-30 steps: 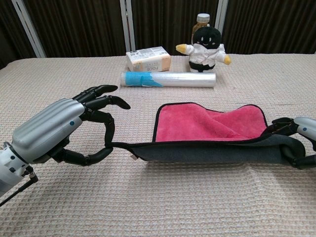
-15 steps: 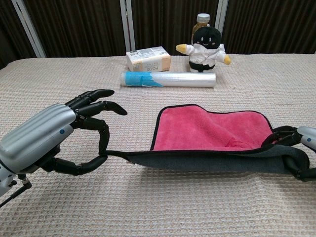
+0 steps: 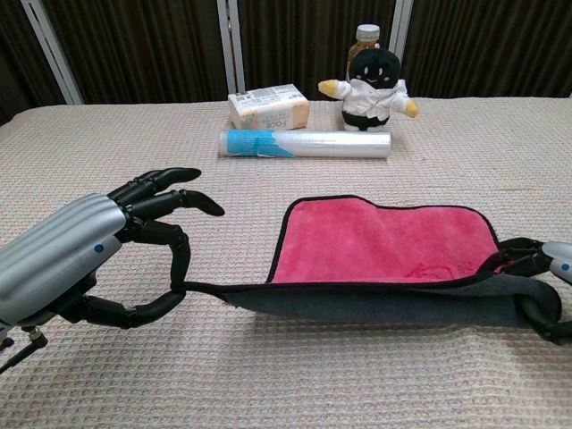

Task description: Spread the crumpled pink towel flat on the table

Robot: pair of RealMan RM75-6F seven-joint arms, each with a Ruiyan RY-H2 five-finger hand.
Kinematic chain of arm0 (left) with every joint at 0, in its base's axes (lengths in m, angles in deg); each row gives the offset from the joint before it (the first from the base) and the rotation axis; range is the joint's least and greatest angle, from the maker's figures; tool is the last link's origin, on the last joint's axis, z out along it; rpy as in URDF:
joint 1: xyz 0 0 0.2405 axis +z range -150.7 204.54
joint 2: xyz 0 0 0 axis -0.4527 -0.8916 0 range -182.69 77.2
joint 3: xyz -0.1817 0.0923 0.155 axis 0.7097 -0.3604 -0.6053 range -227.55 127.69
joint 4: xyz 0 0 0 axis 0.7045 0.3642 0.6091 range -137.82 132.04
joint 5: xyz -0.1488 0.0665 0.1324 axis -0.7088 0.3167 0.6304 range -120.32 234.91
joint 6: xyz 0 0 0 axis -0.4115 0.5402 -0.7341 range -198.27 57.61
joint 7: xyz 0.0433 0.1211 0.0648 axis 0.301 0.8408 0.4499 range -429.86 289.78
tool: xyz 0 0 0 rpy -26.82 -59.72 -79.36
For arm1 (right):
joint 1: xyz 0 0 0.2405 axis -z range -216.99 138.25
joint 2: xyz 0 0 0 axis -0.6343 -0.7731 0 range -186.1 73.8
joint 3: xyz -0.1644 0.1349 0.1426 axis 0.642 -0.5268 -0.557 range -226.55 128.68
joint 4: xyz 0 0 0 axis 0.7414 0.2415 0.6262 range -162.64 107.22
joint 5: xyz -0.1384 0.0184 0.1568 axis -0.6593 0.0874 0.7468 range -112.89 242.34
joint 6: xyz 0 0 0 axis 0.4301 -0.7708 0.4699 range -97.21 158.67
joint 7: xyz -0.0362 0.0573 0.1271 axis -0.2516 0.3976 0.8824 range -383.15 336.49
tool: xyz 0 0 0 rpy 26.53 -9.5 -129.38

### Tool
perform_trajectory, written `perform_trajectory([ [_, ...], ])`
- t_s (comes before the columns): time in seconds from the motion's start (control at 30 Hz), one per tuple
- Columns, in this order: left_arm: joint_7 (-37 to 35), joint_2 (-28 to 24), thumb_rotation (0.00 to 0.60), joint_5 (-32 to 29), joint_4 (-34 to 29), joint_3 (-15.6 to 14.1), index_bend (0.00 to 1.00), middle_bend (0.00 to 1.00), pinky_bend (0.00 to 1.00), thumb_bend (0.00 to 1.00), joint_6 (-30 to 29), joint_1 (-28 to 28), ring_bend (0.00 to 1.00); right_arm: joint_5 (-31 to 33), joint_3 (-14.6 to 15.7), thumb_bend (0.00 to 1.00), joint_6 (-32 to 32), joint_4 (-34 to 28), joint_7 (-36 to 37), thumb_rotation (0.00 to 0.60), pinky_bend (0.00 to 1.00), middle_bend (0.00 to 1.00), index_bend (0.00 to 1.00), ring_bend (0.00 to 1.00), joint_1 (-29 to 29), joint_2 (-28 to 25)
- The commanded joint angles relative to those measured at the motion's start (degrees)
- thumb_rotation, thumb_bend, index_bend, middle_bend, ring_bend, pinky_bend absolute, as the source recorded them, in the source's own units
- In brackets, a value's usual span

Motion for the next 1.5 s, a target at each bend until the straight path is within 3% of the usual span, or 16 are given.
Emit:
perform_trajectory([
  [0.03,0.27,0.08,0.600,-0.19,0.16,-0.10,0.52,0.16,0.00,0.44,0.88,0.08,0.00,0.12,0.26,0.71,-0.77,0.15,-0.43,0.600,0.00,0.22,0.49,0.00,-0.04,-0.16],
  [0.27,1.47,-0.76,0.600,-1.15,-0.62,-0.36,0.35,0.08,0.00,0.27,4.00,0.13,0.00,-0.28,0.56,0.54,-1.37,0.76,-1.52,0.600,0.00,0.04,0.09,0.00,0.00,-0.32],
  [0.37,1.02,-1.87,0.600,-1.41,-2.07,-0.27,0.30,0.06,0.00,0.24,4.74,-0.07,0.00,-1.00,0.76,0.50,-0.86,0.30,-1.19,0.600,0.00,0.00,0.01,0.00,0.29,-0.97],
  [0.7,-0.03,-6.83,0.600,-3.64,-9.80,0.20,0.18,0.02,0.00,0.17,5.98,0.86,0.00,-6.15,2.48,0.47,3.95,-1.24,2.03,0.600,0.00,0.00,0.00,0.00,2.43,-3.54],
  [0.83,0.65,-9.10,0.600,-4.77,-12.88,0.02,0.11,0.02,0.00,0.28,7.84,1.15,0.00,-7.99,2.33,0.48,5.94,-0.82,3.70,0.600,0.00,0.00,0.00,0.00,2.86,-4.72],
  [0.97,2.57,-11.95,0.600,-5.71,-17.04,0.06,0.10,0.03,0.00,0.48,11.35,0.23,0.00,-8.68,1.63,0.61,7.39,0.04,3.42,0.600,0.00,0.00,0.00,0.00,3.14,-5.00],
  [1.1,6.43,-15.87,0.600,-7.60,-24.49,0.62,0.10,0.04,0.00,0.55,12.97,0.55,0.00,-8.88,1.61,0.68,7.04,0.10,2.98,0.600,0.00,0.00,0.00,0.00,3.03,-5.80],
  [1.17,8.81,-17.93,0.600,-8.31,-27.86,0.79,0.11,0.03,0.00,0.53,12.21,1.52,0.00,-8.50,1.45,0.68,6.29,-0.36,3.23,0.600,0.00,0.00,0.00,0.00,2.76,-6.32],
  [1.33,13.83,-22.85,0.600,-9.88,-35.05,0.99,0.11,0.02,0.00,0.30,8.02,5.36,0.00,-7.78,1.22,0.68,3.81,-1.74,2.04,0.600,0.00,0.00,0.00,0.00,1.70,-7.72],
  [1.5,18.49,-27.32,0.600,-9.80,-39.26,1.34,0.09,0.01,0.00,0.24,5.68,7.48,0.00,-5.51,0.86,0.68,-1.36,-6.09,-3.65,0.600,0.00,0.00,0.00,0.00,-0.61,-10.13],
])
